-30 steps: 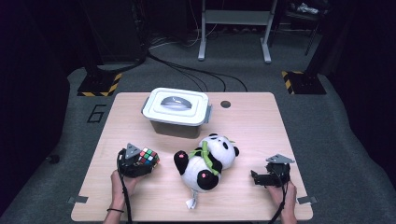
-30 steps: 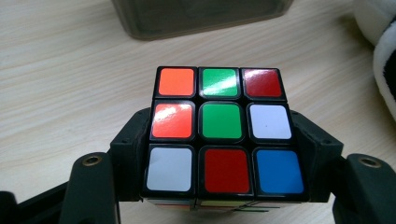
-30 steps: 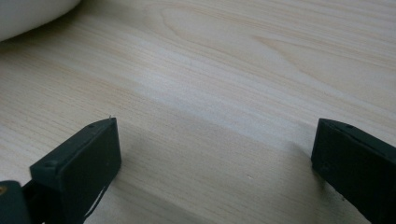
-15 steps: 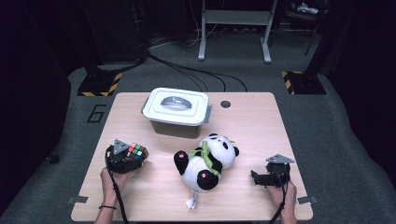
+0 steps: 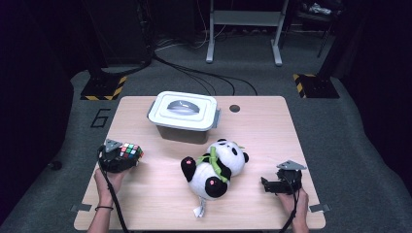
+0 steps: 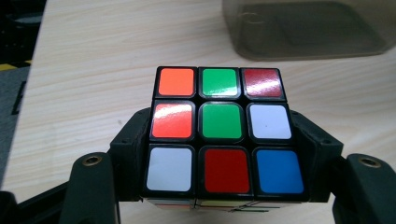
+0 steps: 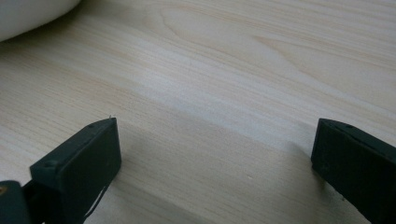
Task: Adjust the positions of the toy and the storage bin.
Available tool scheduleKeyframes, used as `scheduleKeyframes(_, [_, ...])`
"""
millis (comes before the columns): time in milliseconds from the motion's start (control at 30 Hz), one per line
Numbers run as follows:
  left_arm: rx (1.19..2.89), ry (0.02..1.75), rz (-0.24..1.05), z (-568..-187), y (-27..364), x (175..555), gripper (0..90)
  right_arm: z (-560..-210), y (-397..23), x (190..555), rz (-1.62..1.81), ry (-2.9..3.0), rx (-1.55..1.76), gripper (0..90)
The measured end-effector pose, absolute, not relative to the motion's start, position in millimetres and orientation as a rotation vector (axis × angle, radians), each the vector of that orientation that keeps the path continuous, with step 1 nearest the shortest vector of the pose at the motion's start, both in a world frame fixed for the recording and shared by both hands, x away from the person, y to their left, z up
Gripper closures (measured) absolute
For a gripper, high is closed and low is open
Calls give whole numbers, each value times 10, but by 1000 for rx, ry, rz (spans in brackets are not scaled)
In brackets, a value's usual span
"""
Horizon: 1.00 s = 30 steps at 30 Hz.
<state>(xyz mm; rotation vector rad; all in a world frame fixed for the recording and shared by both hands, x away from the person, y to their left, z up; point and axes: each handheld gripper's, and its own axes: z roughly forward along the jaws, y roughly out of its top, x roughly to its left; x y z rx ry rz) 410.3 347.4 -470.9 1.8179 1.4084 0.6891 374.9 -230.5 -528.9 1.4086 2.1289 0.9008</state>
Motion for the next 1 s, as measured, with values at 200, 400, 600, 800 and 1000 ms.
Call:
scheduleKeyframes(200, [1804, 1458, 705, -4699, 3608, 4250, 341, -5290, -2301, 3749, 904, 2125, 1413, 8])
scheduleKeyframes(400, [1782, 1495, 731, -4694, 3703, 4396, 341, -5289, -2304, 3749, 902, 2128, 1410, 8])
scheduleKeyframes(600, [1777, 1539, 710, -4767, 3779, 4519, 341, -5289, -2306, 3749, 901, 2129, 1408, 8])
scheduleKeyframes(800, [1755, 1604, 699, -4870, 3877, 4679, 341, -5289, -2305, 3750, 901, 2129, 1407, 8])
scheduleKeyframes(1000, [1749, 1622, 703, -4926, 3880, 4763, 341, -5290, -2303, 3749, 902, 2127, 1411, 8])
